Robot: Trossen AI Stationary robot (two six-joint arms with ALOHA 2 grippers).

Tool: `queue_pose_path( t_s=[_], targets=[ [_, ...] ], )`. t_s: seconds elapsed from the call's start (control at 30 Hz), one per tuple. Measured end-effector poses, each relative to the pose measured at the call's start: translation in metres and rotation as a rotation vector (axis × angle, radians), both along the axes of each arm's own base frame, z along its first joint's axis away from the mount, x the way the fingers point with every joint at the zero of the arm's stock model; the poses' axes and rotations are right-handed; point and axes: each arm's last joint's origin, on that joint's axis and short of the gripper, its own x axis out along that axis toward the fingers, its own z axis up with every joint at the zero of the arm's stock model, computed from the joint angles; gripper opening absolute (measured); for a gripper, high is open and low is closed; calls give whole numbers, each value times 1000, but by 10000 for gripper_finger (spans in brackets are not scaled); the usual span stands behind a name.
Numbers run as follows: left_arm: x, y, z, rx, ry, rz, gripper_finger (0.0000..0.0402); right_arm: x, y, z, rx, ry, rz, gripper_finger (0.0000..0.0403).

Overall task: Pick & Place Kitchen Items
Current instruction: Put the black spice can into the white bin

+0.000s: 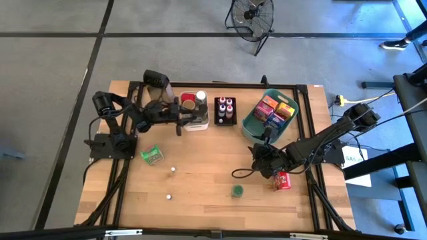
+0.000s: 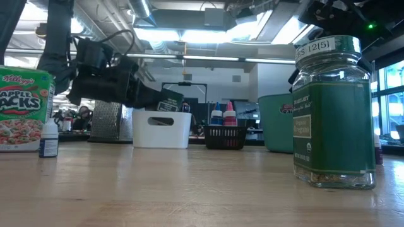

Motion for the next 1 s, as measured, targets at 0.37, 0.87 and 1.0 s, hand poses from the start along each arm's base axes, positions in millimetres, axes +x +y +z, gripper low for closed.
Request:
queue_pose_path(
  t_s=[0.37,0.87,1.0],
  targets=[
    [2,1,-1,-23,8,1,154,0,0,0,4,2,2,250],
    [2,1,-1,-21,9,-3,154,0,0,0,8,8,7,250],
    [2,1,-1,-20,14,-4,155,0,0,0,6,10,9,250]
  ],
)
